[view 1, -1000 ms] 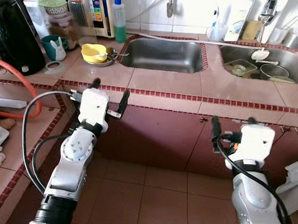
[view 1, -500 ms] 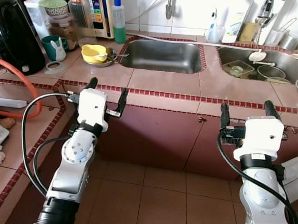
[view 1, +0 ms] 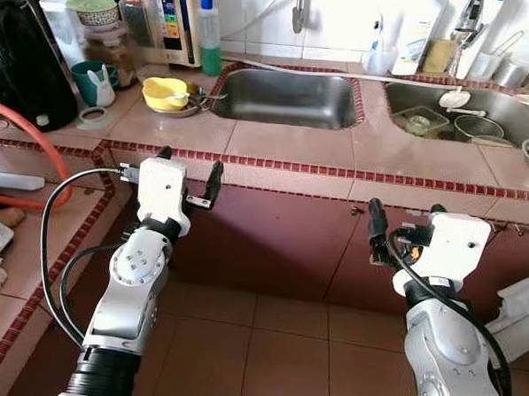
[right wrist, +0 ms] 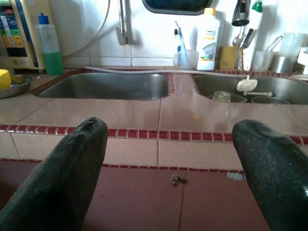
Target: Kitchen organization
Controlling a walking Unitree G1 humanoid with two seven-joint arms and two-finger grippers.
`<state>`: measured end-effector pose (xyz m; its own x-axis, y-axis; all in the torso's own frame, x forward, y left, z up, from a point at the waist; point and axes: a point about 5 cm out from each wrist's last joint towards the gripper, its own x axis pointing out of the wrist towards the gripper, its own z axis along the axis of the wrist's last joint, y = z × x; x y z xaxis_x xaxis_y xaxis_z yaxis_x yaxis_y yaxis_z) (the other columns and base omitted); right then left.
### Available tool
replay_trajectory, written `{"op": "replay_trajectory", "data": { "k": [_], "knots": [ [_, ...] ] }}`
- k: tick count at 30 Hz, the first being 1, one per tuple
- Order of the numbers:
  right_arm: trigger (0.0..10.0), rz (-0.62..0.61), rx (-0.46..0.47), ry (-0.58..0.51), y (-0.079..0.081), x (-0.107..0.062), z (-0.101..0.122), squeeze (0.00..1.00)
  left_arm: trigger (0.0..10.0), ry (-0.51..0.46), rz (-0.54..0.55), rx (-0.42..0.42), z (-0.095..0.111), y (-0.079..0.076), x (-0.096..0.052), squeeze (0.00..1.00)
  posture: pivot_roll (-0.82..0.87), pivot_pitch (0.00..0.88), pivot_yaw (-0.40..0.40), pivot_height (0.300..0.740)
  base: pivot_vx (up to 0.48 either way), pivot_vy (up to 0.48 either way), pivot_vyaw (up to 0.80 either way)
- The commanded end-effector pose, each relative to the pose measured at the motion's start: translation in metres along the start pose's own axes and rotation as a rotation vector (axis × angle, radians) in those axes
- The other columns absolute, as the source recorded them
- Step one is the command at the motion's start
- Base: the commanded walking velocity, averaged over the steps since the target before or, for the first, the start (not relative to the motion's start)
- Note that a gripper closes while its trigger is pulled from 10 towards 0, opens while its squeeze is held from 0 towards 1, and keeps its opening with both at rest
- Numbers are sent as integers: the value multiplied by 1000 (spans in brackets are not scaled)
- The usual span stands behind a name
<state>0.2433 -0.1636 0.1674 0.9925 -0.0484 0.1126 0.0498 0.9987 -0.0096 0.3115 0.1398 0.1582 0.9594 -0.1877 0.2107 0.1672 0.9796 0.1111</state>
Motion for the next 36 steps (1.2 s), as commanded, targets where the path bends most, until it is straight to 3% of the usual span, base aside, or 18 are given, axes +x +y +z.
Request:
{"op": "replay_trajectory", "data": {
  "k": [1,12,36],
  "knots": [
    [10000,7,14,-5,1,3,4,0,10000,12,-10,2,-1,0,2,0,58,15,17,740,0,315,0],
    [10000,-11,17,3,-3,3,4,0,10000,33,-39,-4,-2,-5,4,0,49,16,24,740,0,413,0],
    [10000,-28,10,-7,-4,6,7,0,10000,32,-121,-59,4,-12,8,0,49,18,32,740,0,0,0]
  ]
}}
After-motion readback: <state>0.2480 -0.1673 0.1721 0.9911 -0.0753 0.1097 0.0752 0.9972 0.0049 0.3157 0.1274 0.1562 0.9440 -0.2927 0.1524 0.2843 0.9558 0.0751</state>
